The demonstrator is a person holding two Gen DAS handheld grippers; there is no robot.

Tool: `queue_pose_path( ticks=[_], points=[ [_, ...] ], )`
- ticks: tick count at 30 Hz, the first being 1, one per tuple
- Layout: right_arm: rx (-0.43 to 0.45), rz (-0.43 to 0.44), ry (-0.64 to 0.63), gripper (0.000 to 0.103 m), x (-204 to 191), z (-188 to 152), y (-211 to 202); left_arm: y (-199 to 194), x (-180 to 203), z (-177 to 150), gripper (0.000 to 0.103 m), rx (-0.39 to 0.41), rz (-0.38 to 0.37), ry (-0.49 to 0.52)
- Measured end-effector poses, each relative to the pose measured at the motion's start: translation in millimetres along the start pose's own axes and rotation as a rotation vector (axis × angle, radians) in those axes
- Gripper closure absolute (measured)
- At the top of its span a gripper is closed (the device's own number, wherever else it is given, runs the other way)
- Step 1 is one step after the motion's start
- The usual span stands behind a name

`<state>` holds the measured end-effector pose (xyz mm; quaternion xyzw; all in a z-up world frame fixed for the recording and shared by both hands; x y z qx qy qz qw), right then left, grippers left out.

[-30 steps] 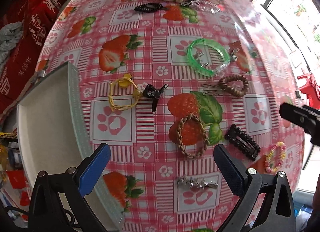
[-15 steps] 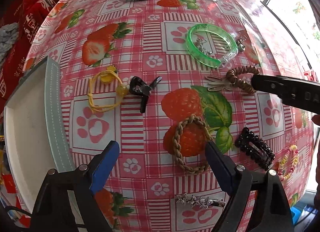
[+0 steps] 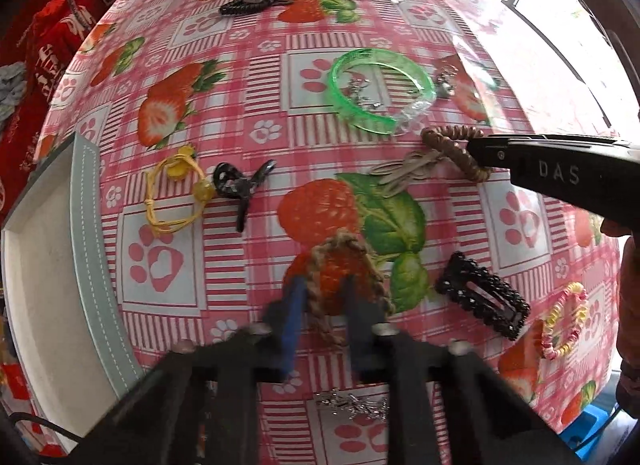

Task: Organize jewelry
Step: 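Grasp the braided tan bracelet with the left tool while the right tool grasps the brown coiled hair tie, then lift the braided bracelet with the left tool while the right tool lifts the coiled hair tie toward the tray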

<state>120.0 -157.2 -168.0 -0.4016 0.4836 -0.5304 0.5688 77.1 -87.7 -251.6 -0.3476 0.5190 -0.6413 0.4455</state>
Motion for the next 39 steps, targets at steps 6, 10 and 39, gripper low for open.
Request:
queue_pose_path(
  ticks=[6, 10, 39],
  points=[
    [-0.006, 0.051, 0.083, 0.089, 16.2, -0.6, -10.1, -3.6, -4.1, 5.0, 0.09, 0.019, -0.118, -0.073],
    [-0.014, 0.076, 0.125, 0.091, 27.8, -6.0, -20.4, -11.4, -5.4, 10.0, 0.09, 0.032, -0.148, -0.083],
    [-0.019, -0.006, 0.06, 0.042, 7.4, -27.9, -41.3, -68.6, -90.5, -42.5, 0.09, 0.121, -0.118, -0.185]
  ],
)
Point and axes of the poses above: each gripper's, at about its wrist camera, not at the fingertips, and y roughly the way its jaws point, x to its right, z to its top, the point moved 6 cm from there along y, roughly the way its jaws point, and after that the axes turned 14 degrees about y, right-handed, at the moved point
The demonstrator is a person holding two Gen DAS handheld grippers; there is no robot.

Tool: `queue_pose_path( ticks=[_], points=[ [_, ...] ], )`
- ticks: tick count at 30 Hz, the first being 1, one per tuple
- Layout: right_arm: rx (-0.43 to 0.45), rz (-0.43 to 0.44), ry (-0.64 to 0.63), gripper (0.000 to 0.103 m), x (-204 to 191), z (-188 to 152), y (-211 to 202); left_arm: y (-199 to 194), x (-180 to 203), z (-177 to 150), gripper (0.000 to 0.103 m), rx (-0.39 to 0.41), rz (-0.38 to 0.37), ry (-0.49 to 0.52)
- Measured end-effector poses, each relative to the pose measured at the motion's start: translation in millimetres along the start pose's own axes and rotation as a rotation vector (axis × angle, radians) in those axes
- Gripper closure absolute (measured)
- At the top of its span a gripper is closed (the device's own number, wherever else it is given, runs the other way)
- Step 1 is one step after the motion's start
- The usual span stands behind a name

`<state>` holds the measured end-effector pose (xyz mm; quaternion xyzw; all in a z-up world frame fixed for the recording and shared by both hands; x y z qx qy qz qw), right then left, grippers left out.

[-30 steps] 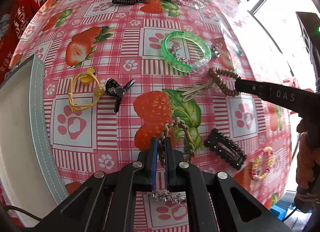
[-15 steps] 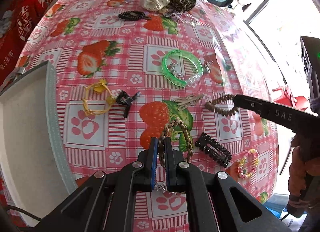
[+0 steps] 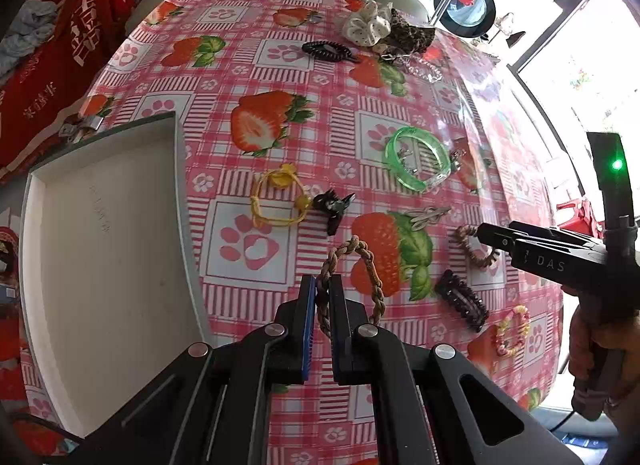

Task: Organize jewelry
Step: 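Lift the braided bracelet with the left tool while the right tool lifts the coiled hair tie toward the tray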

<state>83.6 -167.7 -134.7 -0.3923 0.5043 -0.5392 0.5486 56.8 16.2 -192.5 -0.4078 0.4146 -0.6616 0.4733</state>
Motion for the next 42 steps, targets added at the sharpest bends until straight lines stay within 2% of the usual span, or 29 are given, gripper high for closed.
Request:
queue_pose_path(
  ticks=[3, 6, 11, 17, 18, 24, 32, 37, 42],
  points=[
    [-0.028, 0.0, -0.01, 0.043, 6.2, -4.8, 11.1, 2.9, -0.9, -2.8, 0.09, -0.007, -0.001, 0.004],
    [-0.044, -0.016, -0.027, 0.053, 9.9, -8.7, 21.8, 5.6, 1.2, -3.9, 0.09, -0.014, -0.009, 0.001],
    [-0.059, -0.028, -0.044, 0.055, 11.2, -11.3, 34.4, 7.6, 7.5, -0.3, 0.09, -0.014, -0.017, 0.02],
    [-0.035, -0.045, -0.104, 0.08, 4.4, -17.0, 33.7, 10.3, 13.0, 3.7, 0.09, -0.014, -0.026, 0.03],
    [-0.041, -0.04, -0.101, 0.091, 3.5, -17.7, 34.2, 10.4, 13.6, 4.1, 0.09, -0.014, -0.027, 0.031],
    [-0.042, -0.013, -0.053, 0.09, 5.6, -19.0, 33.4, 10.2, 14.5, 5.0, 0.09, -0.012, -0.026, 0.035],
    [-0.012, 0.062, -0.029, 0.091, -4.2, -5.3, 6.1, 4.6, 4.9, 6.3, 0.09, 0.0, -0.017, 0.009],
    [0.008, 0.116, -0.054, 0.091, -31.7, -6.3, -12.8, -8.7, -9.6, 8.1, 0.09, 0.029, -0.005, -0.022],
    [0.026, 0.189, -0.112, 0.091, -83.1, -7.4, -31.9, -24.7, -37.5, 3.4, 0.09, 0.052, 0.022, -0.077]
  ],
)
Point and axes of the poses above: each gripper's, at about its wrist camera, not at the fingertips, and y roughly the way its jaws point, x to its right, z to its top, the point moved 6 cm from there along y, roughly the way its jaws point, and after that the axes turned 14 degrees about y, right-handed, at the moved point
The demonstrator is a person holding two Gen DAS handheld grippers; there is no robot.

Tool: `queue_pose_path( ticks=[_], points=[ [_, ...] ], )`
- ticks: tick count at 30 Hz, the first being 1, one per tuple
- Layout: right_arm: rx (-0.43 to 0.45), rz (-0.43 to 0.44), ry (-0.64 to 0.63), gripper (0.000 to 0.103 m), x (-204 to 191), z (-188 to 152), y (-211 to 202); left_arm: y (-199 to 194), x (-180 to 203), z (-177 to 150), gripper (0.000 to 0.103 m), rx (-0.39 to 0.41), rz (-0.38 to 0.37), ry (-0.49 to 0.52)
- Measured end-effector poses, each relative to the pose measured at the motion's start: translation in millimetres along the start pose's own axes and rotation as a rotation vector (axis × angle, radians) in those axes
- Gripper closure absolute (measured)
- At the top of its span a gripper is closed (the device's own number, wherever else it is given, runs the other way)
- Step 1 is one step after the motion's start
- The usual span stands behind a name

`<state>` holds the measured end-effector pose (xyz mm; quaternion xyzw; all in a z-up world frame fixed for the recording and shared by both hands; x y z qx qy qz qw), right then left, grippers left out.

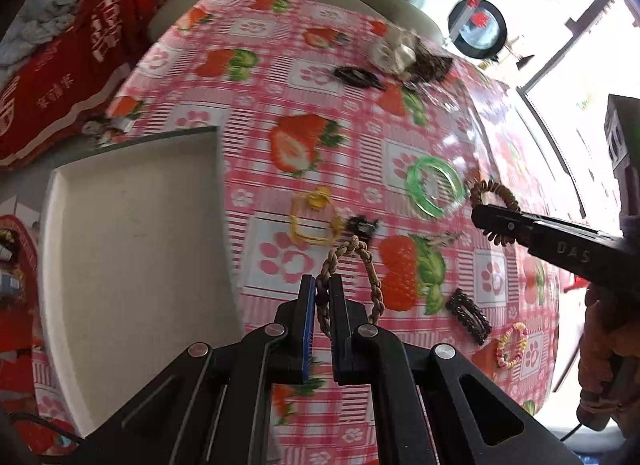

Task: Organize jewelry
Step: 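Lift the braided bracelet with the left tool while the right tool lifts the coiled hair tie toward the tray, then open the left tool over the tray while the right tool releases the hair tie there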

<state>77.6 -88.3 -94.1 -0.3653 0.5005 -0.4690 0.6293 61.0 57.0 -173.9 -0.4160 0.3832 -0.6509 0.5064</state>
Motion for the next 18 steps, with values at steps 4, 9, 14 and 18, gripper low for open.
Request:
queue_pose_path(
  ticks=[4, 9, 14, 18],
  points=[
    [-0.005, 0.07, -0.062, 0.091, -49.5, 6.2, 0.1, -10.8, -30.7, -6.5, 0.09, 0.01, 0.04, -0.052],
    [-0.034, 0.14, -0.148, 0.091, -113.0, 4.9, 13.6, -20.7, -79.9, -20.1, 0.09, 0.016, 0.11, -0.121],
    [-0.063, 0.197, -0.215, 0.091, -167.7, -1.6, 33.7, -18.5, -126.6, -29.4, 0.09, 0.007, 0.169, -0.182],
    [-0.092, 0.221, -0.242, 0.091, -199.6, -4.3, 57.5, -7.2, -155.7, -27.7, 0.09, 0.004, 0.203, -0.202]
  ],
)
Point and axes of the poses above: each gripper's, at about its wrist camera, not at the fingertips, and y roughly the way its jaws point, x to its right, z to its top, the point moved 6 cm from there along y, roughly the way its jaws point, and after that the axes turned 14 degrees about y, right-handed, at the moved point
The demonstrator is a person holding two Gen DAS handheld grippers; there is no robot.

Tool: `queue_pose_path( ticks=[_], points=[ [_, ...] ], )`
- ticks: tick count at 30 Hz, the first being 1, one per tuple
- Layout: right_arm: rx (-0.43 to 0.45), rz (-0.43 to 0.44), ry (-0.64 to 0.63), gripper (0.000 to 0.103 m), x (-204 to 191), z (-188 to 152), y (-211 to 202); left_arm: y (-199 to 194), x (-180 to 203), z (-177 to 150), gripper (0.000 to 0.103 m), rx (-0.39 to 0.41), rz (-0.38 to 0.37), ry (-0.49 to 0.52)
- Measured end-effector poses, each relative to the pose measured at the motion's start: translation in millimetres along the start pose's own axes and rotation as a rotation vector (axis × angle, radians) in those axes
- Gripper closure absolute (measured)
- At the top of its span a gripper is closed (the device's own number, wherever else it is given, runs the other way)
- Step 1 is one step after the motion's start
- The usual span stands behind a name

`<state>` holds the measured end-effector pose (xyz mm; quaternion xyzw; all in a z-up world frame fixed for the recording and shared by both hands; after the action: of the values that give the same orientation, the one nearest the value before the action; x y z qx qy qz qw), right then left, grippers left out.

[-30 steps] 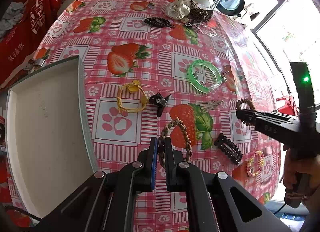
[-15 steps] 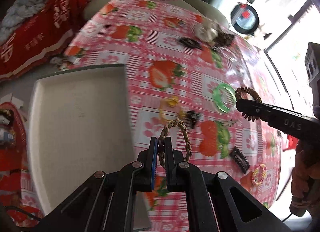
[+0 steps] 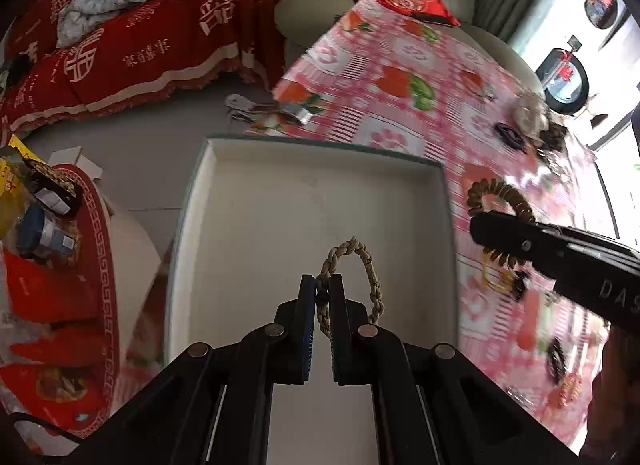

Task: Organize jewelry
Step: 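Open the left tool over the tray while the right tool releases the hair tie there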

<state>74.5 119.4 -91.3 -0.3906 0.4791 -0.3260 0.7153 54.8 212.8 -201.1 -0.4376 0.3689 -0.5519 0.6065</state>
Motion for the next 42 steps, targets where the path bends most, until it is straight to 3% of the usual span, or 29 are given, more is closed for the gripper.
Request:
queue_pose_path(
  ticks=[10, 24, 26, 28, 32, 34, 35, 37, 42],
  points=[
    [-0.068, -0.012, 0.018, 0.091, -11.9, 18.0, 64.0, 40.9, -17.7, 20.4, 0.09, -0.01, 0.064, 0.023],
    [-0.122, -0.052, 0.04, 0.088, -3.6, 25.7, 99.6, 59.6, -21.3, 18.0, 0.089, -0.073, 0.114, 0.053],
    [-0.125, -0.045, 0.043, 0.082, -3.3, 25.5, 100.2, 58.6, -21.9, 18.2, 0.089, -0.07, 0.125, 0.059],
    [-0.121, -0.046, 0.049, 0.057, -3.7, 26.4, 99.2, 56.9, -23.0, 18.2, 0.089, -0.066, 0.128, 0.062],
    [-0.1, -0.019, 0.066, 0.056, -5.7, 31.1, 86.7, 52.1, -22.1, 19.5, 0.088, -0.052, 0.109, 0.07],
    [-0.085, -0.008, 0.069, 0.056, -9.1, 33.8, 79.1, 50.1, -22.3, 19.0, 0.04, -0.053, 0.108, 0.073],
    [-0.078, 0.0, 0.07, 0.056, -10.7, 35.2, 75.0, 45.2, -23.2, 19.5, 0.005, -0.036, 0.119, 0.064],
    [-0.067, 0.019, 0.078, 0.056, -13.3, 37.8, 66.1, 34.4, -22.4, 22.2, 0.004, 0.014, 0.132, 0.069],
    [-0.034, 0.034, 0.117, 0.055, -8.5, 38.6, 43.8, 28.7, -13.3, 25.5, 0.003, 0.002, 0.14, 0.106]
  ],
)
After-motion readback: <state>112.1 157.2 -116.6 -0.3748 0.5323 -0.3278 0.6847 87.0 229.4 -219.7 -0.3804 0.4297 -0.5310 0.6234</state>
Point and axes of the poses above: each gripper's, at about its wrist camera, not at the fingertips, and y roughly the way its jaws point, x to its right, z to its top, the point moved 6 cm from there along y, roughly the way its jaws point, and after that the axes turned 14 degrees about y, right-handed, at the moved point
